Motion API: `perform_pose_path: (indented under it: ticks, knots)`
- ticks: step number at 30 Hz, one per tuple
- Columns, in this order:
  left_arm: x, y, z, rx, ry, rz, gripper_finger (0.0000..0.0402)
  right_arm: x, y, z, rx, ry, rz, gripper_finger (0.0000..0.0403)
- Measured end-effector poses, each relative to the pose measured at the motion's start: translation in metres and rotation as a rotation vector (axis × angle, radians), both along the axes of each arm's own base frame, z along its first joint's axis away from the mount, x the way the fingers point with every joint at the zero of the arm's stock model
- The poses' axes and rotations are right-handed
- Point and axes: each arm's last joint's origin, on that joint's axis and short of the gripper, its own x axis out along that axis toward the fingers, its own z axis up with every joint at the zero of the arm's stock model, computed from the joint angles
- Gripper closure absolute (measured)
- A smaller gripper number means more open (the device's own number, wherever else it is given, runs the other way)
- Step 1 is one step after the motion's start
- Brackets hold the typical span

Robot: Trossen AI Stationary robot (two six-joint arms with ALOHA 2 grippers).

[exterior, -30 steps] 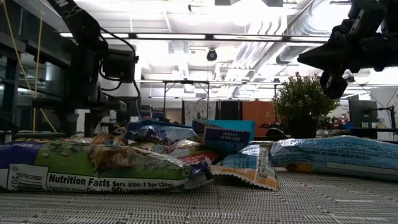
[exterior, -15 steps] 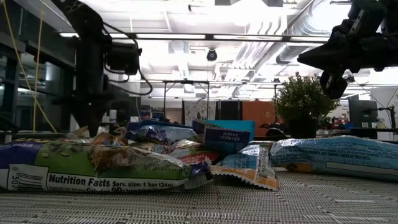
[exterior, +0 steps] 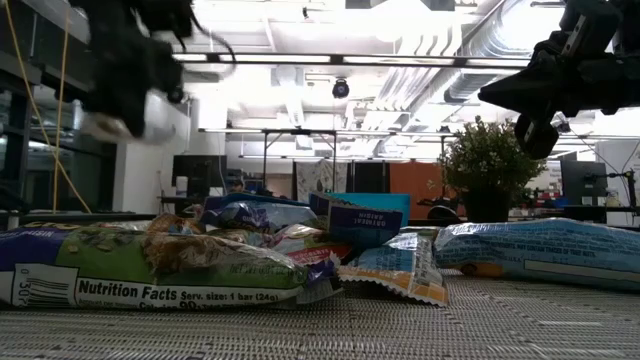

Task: Pick and place Granola Bars by type
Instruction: Put the yellow granola bar into the left transparent bin

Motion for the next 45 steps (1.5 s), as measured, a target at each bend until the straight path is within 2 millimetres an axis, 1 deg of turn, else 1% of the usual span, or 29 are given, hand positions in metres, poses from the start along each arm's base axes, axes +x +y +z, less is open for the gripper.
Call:
perform_pose_path:
  ticks: [2,4,8,11,15,20,26,29,33,39,45]
  knots:
    - [-0.014,-0.01,0.015,0.008,-0.048,0.005,0.0351,0.0,0.0,0.0,0.0,0.0,0.0,0.0402]
    - [-0.026,-0.02,0.025,0.008,-0.104,0.018,0.0351,0.0,0.0,0.0,0.0,0.0,0.0,0.0402]
    - [-0.044,-0.037,0.036,-0.014,-0.204,0.036,0.0351,0.0,0.0,0.0,0.0,0.0,0.0,0.0402]
    - [-0.05,-0.048,0.038,-0.044,-0.228,0.01,0.0351,0.0,0.0,0.0,0.0,0.0,0.0,0.0402]
    - [-0.047,-0.065,0.037,-0.111,-0.212,-0.113,0.0351,0.0,0.0,0.0,0.0,0.0,0.0,0.0402]
    - [-0.04,-0.09,0.032,-0.175,-0.135,-0.301,0.0351,0.0,0.0,0.0,0.0,0.0,0.0,0.0402]
    - [-0.037,-0.131,0.025,-0.258,-0.029,-0.539,0.0351,0.0,0.0,0.0,0.0,0.0,0.0,0.0402]
    - [-0.039,-0.154,0.02,-0.248,-0.003,-0.683,0.0351,0.0,0.0,0.0,0.0,0.0,0.0,0.0402]
    - [-0.043,-0.176,0.009,-0.21,0.083,-0.796,0.0351,0.0,0.0,0.0,0.0,0.0,0.0,0.0402]
    - [-0.044,-0.202,-0.008,-0.118,0.167,-0.984,0.0351,0.0,0.0,0.0,0.0,0.0,0.0,0.0402]
    - [-0.034,-0.217,-0.026,-0.041,0.216,-1.097,0.0351,0.0,0.0,0.0,0.0,0.0,0.0,0.0402]
